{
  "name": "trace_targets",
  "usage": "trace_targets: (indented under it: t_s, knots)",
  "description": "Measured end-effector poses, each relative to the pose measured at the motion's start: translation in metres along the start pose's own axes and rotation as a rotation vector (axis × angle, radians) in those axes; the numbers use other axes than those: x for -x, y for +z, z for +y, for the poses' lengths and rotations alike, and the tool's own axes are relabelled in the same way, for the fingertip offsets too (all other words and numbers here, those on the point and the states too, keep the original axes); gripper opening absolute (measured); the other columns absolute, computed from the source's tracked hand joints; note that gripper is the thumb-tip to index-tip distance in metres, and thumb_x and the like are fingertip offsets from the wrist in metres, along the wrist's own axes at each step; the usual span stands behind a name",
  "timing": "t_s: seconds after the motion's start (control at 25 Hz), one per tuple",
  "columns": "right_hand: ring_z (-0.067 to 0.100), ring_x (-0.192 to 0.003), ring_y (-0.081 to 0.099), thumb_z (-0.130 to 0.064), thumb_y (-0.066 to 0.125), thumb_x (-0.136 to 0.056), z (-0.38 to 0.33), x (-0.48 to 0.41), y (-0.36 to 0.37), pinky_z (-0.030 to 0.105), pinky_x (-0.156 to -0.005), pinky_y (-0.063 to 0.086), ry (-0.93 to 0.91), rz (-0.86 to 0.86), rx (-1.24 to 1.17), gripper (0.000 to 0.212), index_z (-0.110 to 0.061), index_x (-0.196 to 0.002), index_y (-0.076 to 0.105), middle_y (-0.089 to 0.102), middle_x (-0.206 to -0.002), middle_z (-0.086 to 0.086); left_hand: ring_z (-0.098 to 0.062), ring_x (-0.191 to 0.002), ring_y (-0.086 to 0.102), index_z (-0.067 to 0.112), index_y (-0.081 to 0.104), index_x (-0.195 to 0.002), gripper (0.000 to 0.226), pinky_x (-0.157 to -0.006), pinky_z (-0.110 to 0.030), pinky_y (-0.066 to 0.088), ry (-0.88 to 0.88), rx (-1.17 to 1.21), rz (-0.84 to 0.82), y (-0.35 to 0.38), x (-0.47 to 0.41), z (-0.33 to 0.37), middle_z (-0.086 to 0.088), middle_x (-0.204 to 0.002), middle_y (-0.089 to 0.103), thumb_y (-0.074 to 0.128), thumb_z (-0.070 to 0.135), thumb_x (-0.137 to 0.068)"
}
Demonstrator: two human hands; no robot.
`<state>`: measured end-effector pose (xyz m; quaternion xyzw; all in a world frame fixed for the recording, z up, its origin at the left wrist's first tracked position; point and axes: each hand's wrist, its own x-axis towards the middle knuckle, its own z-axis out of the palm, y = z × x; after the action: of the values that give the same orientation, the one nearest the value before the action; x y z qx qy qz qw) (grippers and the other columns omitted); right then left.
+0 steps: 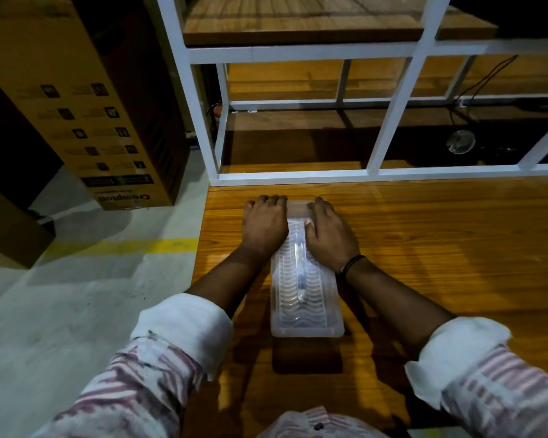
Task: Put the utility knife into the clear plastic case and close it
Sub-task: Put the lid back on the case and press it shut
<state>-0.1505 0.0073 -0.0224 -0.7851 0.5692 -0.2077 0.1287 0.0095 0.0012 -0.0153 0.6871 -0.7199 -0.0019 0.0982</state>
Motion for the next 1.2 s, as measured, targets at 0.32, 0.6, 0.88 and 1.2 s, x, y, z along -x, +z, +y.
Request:
trace_targets:
  t_s: [0.32,0.6,0.88,1.2]
  knots:
    - [0.033,-0.155,0.006,-0.059,0.021,-0.099,-0.044,0.079,0.012,0.052,-0.125,0.006,-0.049,-0.125,0.283,0.081,-0.002,-0.157,0.019,0.011,-0.166,0.022,-0.037,-0.131,0.054,0.012,0.053,-0.146,0.047,-0.104,-0.049,0.042,-0.017,-0.037,0.008,-0.002,0.003,0.002,-0.012,-0.144,0.062,0.039,0.022,-0.102]
    - [0.036,-0.155,0.006,-0.075,0.020,-0.094,-0.053,0.100,0.010,0.053,-0.125,0.008,-0.079,-0.099,0.357,0.097,-0.001,-0.156,0.020,0.011,-0.165,0.026,-0.036,-0.129,0.055,0.014,0.054,-0.145,0.049,-0.106,-0.049,0.041,-0.008,-0.048,0.003,-0.001,-0.005,0.006,-0.012,-0.140,0.064,0.048,0.023,-0.097]
    - [0.036,-0.155,0.009,-0.076,0.022,-0.092,-0.053,0.099,0.009,0.053,-0.124,0.011,-0.098,-0.083,0.346,0.099,0.000,-0.156,0.021,0.014,-0.164,0.026,-0.036,-0.124,0.060,0.014,0.062,-0.141,0.054,-0.102,-0.045,0.047,-0.072,0.117,0.097,0.009,-0.004,0.016,-0.011,-0.133,0.071,0.055,0.016,-0.088]
    - [0.035,-0.151,0.026,-0.048,0.039,-0.098,-0.043,0.103,0.012,0.050,-0.123,0.021,-0.117,0.016,0.193,0.070,0.001,-0.147,0.043,0.034,-0.159,0.025,-0.036,-0.127,0.055,0.014,0.064,-0.136,0.040,-0.098,-0.044,0.056,-0.198,0.249,0.212,0.011,0.003,0.020,-0.014,-0.147,0.053,0.054,0.015,-0.097]
